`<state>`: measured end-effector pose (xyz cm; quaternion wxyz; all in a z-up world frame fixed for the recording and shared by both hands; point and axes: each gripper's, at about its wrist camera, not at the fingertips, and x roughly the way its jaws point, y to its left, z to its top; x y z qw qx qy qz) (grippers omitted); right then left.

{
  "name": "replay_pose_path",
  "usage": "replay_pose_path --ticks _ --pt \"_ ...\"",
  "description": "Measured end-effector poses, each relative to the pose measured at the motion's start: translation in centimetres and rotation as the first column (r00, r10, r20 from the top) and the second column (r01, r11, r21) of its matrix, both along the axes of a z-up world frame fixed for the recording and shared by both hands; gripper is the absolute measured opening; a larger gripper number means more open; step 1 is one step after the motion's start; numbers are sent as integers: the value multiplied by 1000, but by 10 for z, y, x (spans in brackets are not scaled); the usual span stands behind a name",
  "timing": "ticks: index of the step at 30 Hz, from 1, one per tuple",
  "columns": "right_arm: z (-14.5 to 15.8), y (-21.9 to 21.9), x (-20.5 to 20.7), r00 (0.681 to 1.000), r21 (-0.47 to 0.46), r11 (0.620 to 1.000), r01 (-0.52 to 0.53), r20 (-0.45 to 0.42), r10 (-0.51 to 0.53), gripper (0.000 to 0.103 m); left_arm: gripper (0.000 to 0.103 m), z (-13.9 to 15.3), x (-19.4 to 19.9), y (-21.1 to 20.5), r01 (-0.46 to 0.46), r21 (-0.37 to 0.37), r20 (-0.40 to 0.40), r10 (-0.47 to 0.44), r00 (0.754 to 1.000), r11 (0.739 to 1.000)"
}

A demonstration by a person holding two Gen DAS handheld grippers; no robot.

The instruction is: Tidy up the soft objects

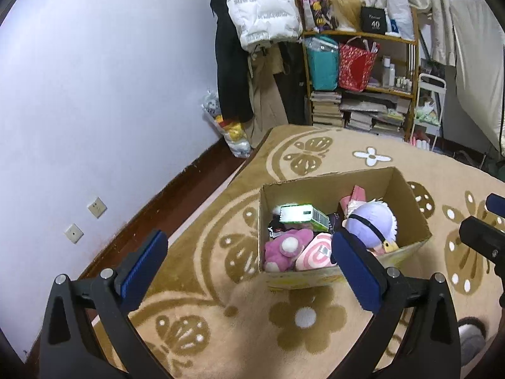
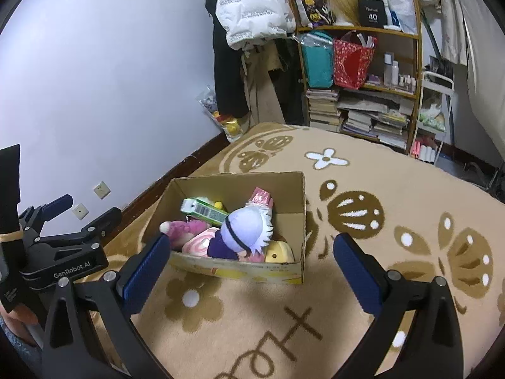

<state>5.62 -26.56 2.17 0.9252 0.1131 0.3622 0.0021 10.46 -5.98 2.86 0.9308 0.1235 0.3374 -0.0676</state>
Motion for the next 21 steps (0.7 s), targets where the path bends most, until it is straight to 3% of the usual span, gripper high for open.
replay_pose_path --ticks 5,10,21 --pt "9 4 -22 999 -7 1000 5 37 -4 103 102 13 -31 9 -15 -1 101 15 995 1000" --pt "13 7 -41 998 -21 1000 2 64 -1 103 102 17 -57 12 -4 -3 148 4 989 1000" --pt "5 18 -78 996 -44 999 1 93 3 103 102 5 -98 30 -1 -59 159 11 987 998"
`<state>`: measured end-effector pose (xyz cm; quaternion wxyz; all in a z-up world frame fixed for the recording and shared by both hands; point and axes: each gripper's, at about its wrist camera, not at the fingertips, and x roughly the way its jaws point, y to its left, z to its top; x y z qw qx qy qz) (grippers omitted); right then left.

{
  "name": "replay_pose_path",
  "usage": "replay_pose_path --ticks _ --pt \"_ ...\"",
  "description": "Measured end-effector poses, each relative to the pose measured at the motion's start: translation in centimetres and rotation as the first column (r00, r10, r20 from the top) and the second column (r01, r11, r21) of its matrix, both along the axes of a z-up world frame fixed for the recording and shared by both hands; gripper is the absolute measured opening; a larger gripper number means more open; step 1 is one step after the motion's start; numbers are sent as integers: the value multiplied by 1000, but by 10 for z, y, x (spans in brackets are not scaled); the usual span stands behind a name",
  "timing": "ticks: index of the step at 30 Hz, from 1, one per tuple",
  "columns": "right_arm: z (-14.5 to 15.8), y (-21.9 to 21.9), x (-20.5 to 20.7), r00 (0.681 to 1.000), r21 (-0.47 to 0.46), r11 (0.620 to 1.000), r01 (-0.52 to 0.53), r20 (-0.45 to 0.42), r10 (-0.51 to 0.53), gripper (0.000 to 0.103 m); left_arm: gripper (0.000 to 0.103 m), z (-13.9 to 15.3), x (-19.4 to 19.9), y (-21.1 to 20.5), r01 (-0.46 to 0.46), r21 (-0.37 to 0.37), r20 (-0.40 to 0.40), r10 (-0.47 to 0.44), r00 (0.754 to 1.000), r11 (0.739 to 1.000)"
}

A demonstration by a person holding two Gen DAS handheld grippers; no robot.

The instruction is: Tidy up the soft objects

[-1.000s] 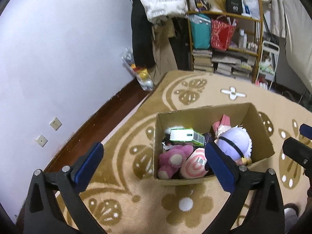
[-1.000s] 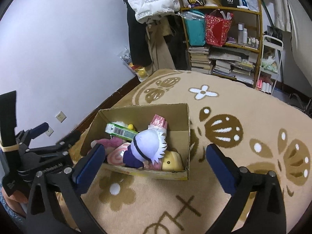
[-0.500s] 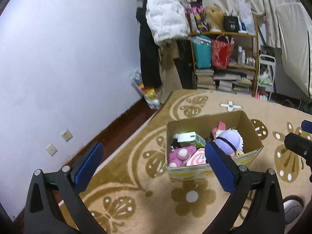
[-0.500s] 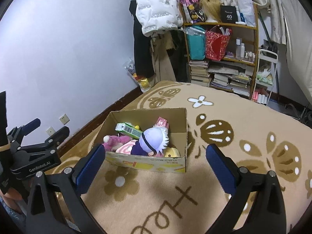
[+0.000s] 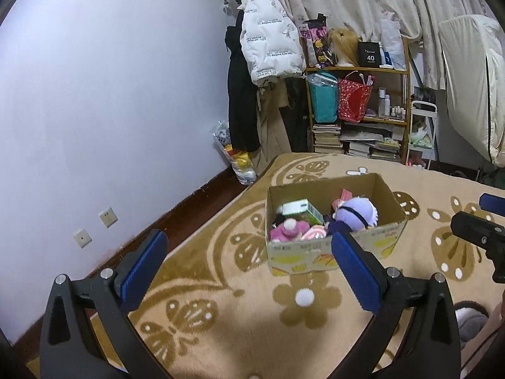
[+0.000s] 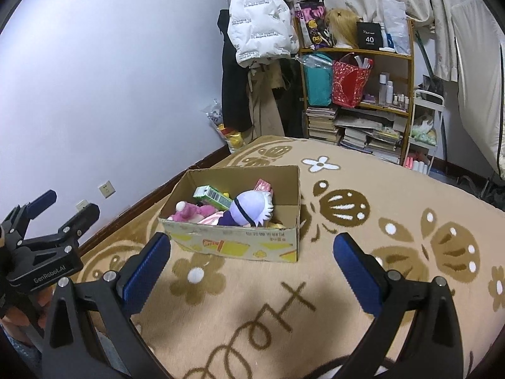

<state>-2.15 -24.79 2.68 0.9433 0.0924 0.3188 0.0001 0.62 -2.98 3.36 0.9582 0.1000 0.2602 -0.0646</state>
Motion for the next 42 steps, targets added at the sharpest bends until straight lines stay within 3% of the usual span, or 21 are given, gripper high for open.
replay_pose_path --ticks 12,21,42 --pt "-18 6 -18 1000 -43 999 -8 -6 7 103 102 -11 -21 2 15 -10 13 -14 1000 1000" --pt "-27 8 -19 999 -51 999 -13 -46 11 103 102 -13 -22 4 0 -32 4 0 1000 999" --pt "-33 6 -21 998 -55 998 -5 -56 2 103 102 -24 -14 3 12 -7 -26 -12 1000 1000"
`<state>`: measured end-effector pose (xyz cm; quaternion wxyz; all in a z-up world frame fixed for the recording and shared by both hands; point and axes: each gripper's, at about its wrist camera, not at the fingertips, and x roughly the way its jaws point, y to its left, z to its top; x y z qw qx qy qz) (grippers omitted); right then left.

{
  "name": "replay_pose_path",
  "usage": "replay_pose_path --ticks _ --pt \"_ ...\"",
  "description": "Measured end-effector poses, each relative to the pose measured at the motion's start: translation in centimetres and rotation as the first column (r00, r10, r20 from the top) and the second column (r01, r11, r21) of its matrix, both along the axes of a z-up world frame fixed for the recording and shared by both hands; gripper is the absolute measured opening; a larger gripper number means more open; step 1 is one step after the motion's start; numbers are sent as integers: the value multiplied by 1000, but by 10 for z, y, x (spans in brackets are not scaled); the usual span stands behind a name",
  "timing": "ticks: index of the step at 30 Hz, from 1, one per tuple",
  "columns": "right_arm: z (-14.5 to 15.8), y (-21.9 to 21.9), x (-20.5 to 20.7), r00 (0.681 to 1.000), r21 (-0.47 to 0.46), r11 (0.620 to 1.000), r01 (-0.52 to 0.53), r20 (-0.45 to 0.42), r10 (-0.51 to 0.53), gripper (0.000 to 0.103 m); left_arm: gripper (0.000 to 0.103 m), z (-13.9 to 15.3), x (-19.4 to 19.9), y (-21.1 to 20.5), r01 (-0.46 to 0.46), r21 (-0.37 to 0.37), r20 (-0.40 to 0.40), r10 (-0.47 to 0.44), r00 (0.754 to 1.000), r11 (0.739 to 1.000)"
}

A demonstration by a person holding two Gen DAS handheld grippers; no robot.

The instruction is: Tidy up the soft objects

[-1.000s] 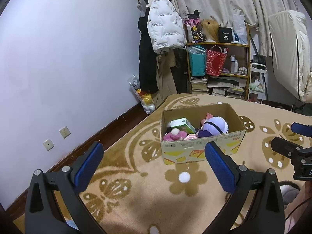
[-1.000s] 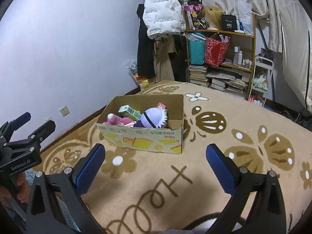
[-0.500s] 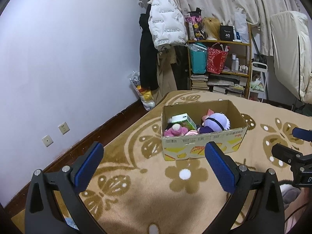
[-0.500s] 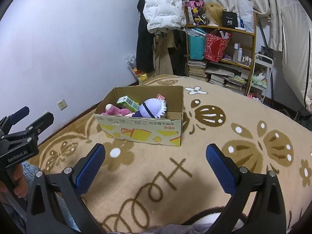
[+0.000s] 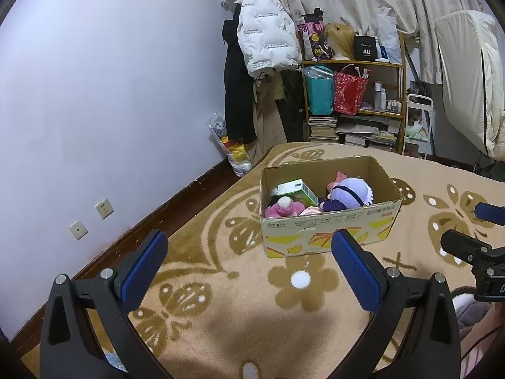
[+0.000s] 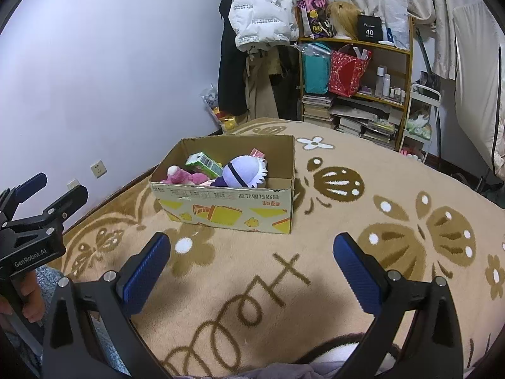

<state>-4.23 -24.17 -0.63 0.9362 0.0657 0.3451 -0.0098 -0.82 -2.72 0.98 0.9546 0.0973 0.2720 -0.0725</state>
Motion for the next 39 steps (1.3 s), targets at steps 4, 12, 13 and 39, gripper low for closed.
replay_pose_path --ticks 4,12,13,39 --pt "0 1 0 1000 -1 1000 -2 6 2 103 102 -2 3 1 7 2 -7 -7 1000 1000" --pt "-1 2 1 1000 -5 1000 -1 7 1 103 102 -5 4 0 6 14 -16 -6 1000 1000" --pt "-1 3 1 1000 -6 1000 -2 7 2 103 102 -5 4 0 8 17 -17 -7 1000 1000" --pt "-1 2 1 1000 -6 1000 2 10 -2 103 103 -9 1 -5 28 37 -27 -27 999 999"
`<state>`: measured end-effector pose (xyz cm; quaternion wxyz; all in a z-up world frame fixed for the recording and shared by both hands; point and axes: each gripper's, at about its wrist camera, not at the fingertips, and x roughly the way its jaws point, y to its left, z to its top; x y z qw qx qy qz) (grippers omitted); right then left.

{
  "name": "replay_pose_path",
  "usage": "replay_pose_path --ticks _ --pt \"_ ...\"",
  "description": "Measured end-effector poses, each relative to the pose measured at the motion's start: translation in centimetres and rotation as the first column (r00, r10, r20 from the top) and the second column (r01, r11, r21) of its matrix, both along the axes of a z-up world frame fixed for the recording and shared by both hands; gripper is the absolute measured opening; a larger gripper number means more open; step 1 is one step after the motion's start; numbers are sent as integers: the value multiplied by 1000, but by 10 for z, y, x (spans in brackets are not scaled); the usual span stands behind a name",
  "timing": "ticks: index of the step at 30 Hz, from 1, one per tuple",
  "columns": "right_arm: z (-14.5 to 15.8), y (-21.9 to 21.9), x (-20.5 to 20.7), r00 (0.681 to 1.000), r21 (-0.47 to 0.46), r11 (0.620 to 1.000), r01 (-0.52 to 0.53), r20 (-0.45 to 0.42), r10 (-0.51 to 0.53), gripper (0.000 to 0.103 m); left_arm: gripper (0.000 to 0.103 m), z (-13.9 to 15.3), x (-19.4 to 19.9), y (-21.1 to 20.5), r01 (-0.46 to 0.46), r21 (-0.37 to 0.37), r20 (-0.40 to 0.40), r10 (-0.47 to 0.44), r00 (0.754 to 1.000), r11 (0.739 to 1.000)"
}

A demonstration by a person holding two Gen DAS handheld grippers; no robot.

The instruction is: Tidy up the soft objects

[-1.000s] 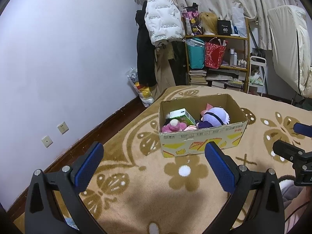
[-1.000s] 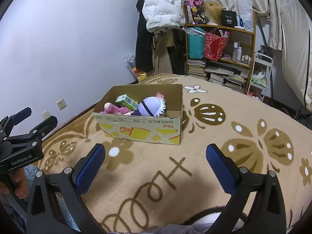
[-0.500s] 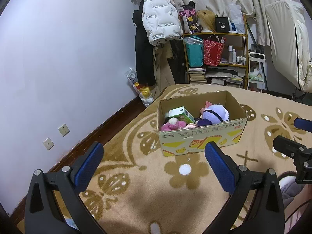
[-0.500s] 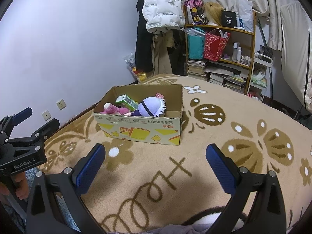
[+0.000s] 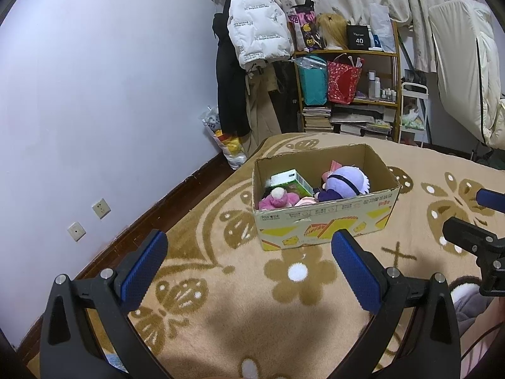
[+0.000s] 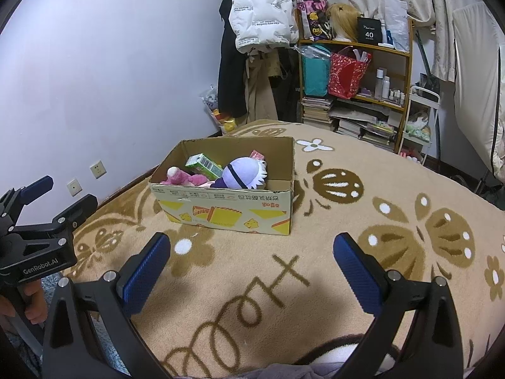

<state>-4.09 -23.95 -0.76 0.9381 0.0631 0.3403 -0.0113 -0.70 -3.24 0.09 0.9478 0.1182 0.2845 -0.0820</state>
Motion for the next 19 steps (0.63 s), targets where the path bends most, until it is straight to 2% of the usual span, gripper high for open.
replay_pose_path --ticks 19 --pt "0 0 0 1000 -1 1000 -1 0 1 103 103 -2 1 -1 8 0 -7 -8 1000 1000"
